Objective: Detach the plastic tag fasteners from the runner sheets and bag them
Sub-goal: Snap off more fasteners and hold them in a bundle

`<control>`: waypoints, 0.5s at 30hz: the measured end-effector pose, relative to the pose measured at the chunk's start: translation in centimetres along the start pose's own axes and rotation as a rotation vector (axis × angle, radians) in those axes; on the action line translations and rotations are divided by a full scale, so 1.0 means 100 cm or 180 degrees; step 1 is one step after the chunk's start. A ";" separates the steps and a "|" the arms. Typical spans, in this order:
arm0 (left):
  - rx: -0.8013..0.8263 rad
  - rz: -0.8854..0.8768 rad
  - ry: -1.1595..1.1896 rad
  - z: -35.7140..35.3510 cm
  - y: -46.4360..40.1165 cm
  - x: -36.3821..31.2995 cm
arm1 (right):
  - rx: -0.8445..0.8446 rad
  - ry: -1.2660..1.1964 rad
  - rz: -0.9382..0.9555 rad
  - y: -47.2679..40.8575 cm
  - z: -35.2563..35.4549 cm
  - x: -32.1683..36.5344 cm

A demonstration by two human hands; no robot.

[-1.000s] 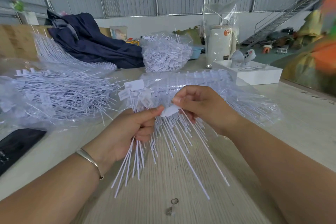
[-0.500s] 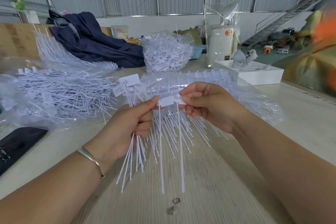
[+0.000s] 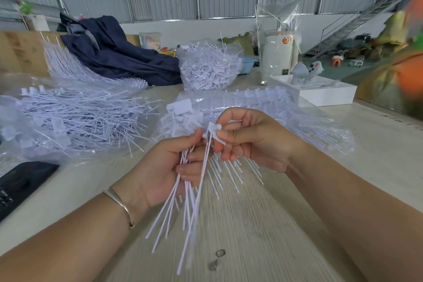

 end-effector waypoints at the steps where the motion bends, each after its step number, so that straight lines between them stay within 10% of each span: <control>1: -0.0124 -0.0064 -0.0040 0.001 -0.002 0.001 | -0.0103 0.0080 0.0025 -0.001 0.002 0.000; 15: -0.1015 -0.0151 -0.1046 0.012 0.001 -0.007 | -0.0466 0.1421 -0.0060 0.000 0.006 -0.004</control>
Point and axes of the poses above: each hand's wrist, its own y-axis away from the middle knuckle, its own z-axis out of the back of the hand, x = y × z, the point moved 3 cm from there along -y, towards the middle knuckle, and after that the axes turned 3 degrees about z, right-handed, at the moved point
